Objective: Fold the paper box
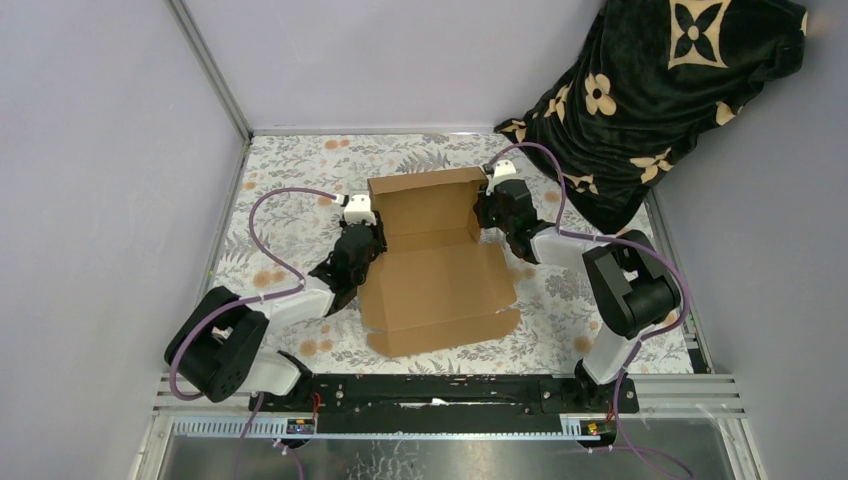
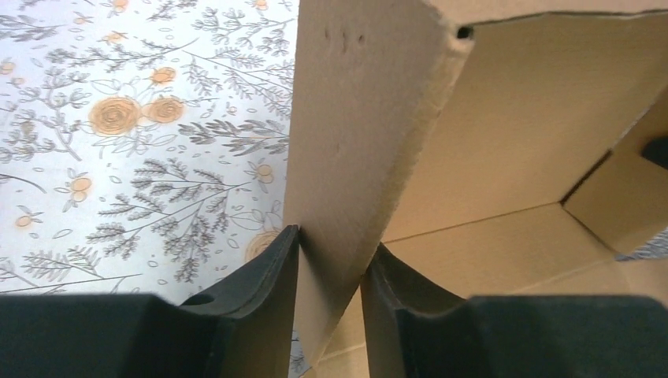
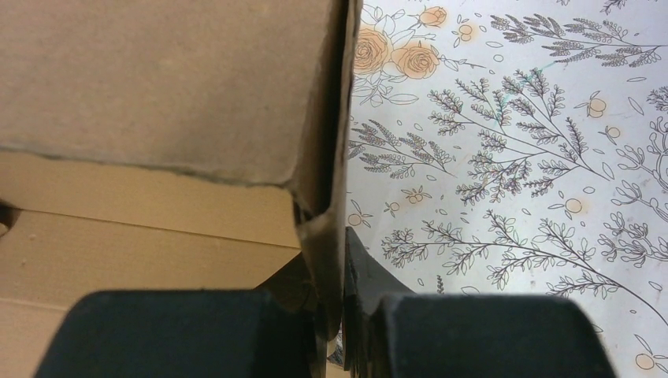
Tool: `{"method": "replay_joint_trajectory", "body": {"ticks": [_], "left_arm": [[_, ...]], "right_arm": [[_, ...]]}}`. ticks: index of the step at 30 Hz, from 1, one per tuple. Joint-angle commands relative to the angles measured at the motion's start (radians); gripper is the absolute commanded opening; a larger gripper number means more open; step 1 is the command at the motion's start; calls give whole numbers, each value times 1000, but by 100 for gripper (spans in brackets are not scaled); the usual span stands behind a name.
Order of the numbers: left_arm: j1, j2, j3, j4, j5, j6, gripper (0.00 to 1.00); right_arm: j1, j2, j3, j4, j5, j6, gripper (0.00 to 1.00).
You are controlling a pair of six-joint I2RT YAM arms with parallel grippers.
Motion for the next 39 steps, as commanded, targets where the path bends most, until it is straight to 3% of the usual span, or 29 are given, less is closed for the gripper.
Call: {"method": "replay_joint_trajectory", "body": {"ticks": [1, 9, 27, 32, 39], "left_arm": [[-11, 25, 32, 62, -74, 25, 35], [-17, 61, 46, 69, -178, 42, 26], [-10, 92, 69, 58, -282, 110, 20], [25, 62, 93, -18, -263, 88, 20], [78, 71, 247, -293, -165, 57, 20]], "right_arm": [[37, 10, -58, -199, -39, -23, 0], [48, -22, -65, -238, -39, -28, 0], [74, -135, -103, -367, 30, 15, 0], [73, -181, -98, -436, 66, 17, 0], [74, -178, -28, -545, 51, 12, 0]]}}
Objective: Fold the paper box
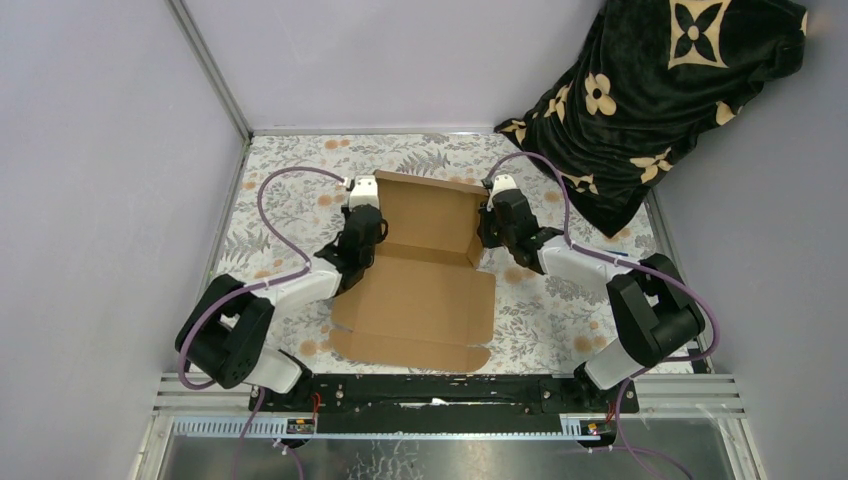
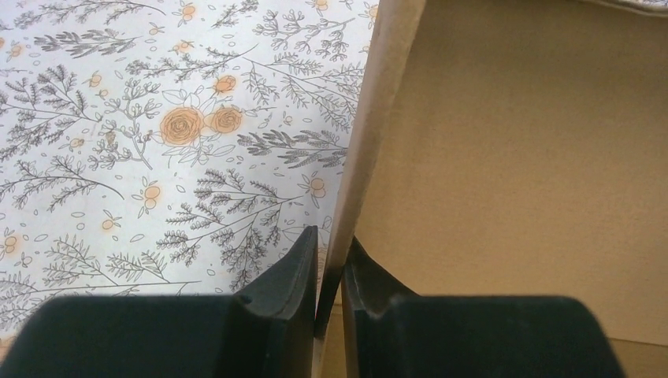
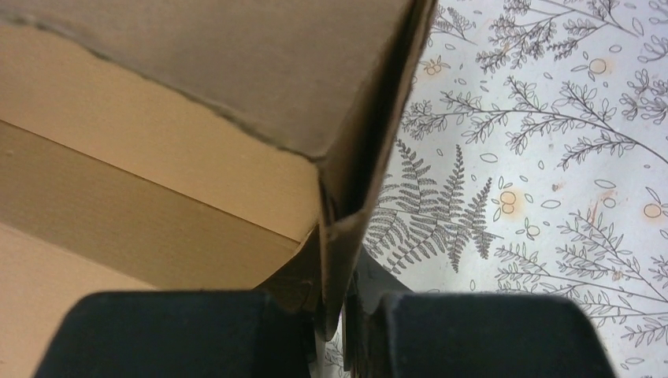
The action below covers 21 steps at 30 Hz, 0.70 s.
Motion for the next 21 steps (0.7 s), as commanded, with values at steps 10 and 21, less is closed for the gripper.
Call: {"method": "replay_joint_trajectory", "body": {"ticks": [10, 21], "left_arm": [[69, 93, 308, -398, -29, -13, 21], [68, 139, 318, -423, -51, 5, 21]], "right_arm": [[5, 11, 66, -316, -58, -50, 0], [5, -17, 88, -353, -55, -54, 0]]}}
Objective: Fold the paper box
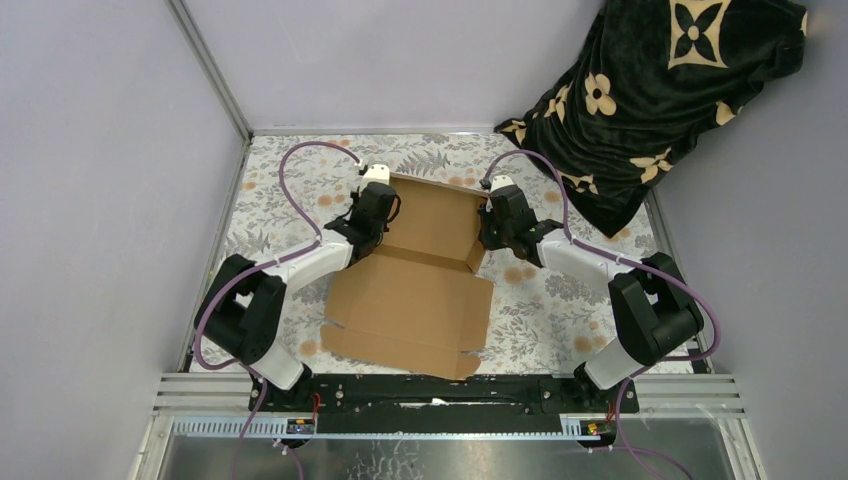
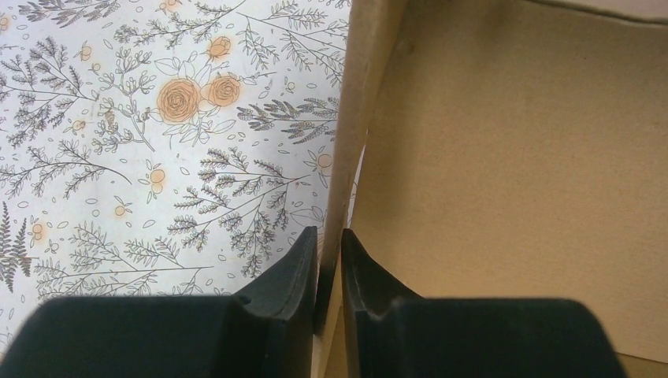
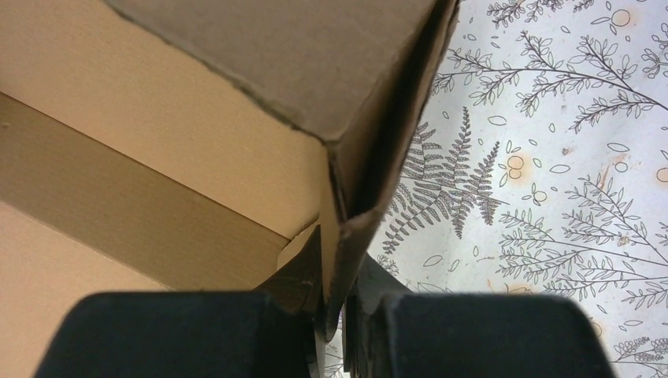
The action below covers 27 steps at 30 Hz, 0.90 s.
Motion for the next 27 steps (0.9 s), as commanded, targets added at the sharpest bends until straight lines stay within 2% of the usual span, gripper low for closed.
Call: {"method": "replay_joint_trajectory", "body": {"ticks": [1, 3, 6, 7, 16, 20, 27], "left_arm": [[31, 7, 28, 0, -105, 12, 22], [30, 2, 26, 9, -79, 19, 27], [25, -11, 11, 43, -35, 30, 41], [25, -14, 10, 49, -29, 31, 43], [25, -22, 11, 48, -14, 30, 45], [24, -46, 16, 35, 41, 21, 47], [23, -59, 59, -68, 86, -28, 50]], "right_arm": [[4, -25, 13, -164, -29, -75, 0], [4, -28, 18, -164, -37, -74, 0], [4, -26, 22, -164, -43, -76, 0], [3, -24, 23, -164, -44, -76, 0], [4, -12, 24, -161, -51, -77, 0], [3, 12, 53, -181, -55, -79, 0], [1, 66, 105, -206, -83, -77, 0]]}}
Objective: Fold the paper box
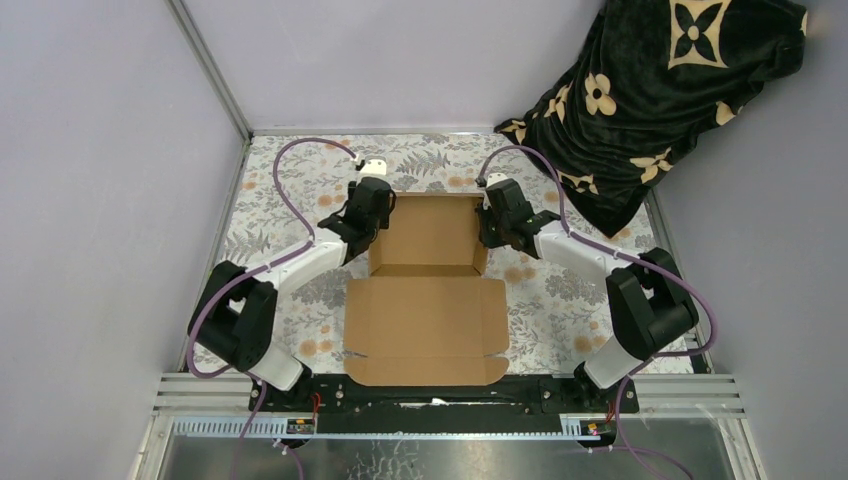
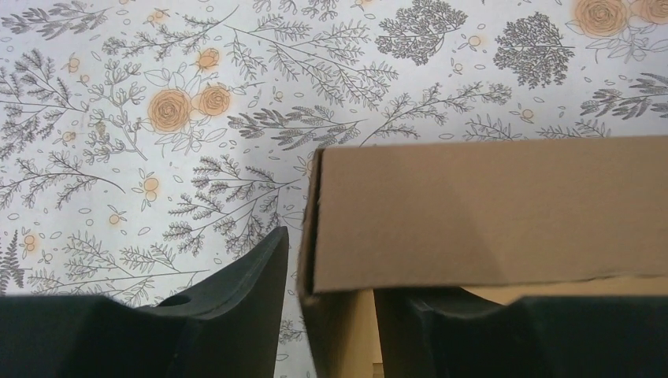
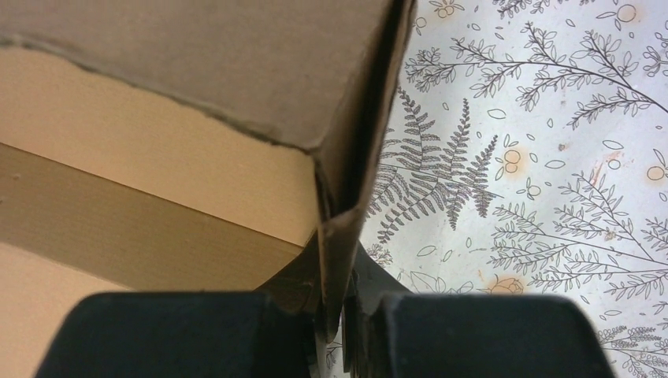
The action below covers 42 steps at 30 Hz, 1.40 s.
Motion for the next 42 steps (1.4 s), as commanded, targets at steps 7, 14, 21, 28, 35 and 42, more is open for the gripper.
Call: {"method": "replay_joint_trajectory", "body": {"ticks": [7, 14, 21, 28, 35, 42], "left_arm": [[5, -34, 14, -67, 51, -72, 49], [-61, -56, -49, -61, -6, -100, 31], [-107, -94, -135, -5, -33, -118, 39], [-153, -157, -228, 69, -61, -155, 31], [-200, -176, -260, 68, -91, -178, 31], [-239, -169, -286, 55, -100, -217, 34]], "right_arm": [[1, 75, 45, -88, -90, -35, 0], [1, 85, 39, -82, -84, -32, 0], [1, 89, 28, -72, -80, -27, 0], [-2, 91, 16, -46, -76, -2, 0], [-7, 100, 5, -13, -75, 20, 0], [-10, 109, -1, 2, -82, 31, 0]]}}
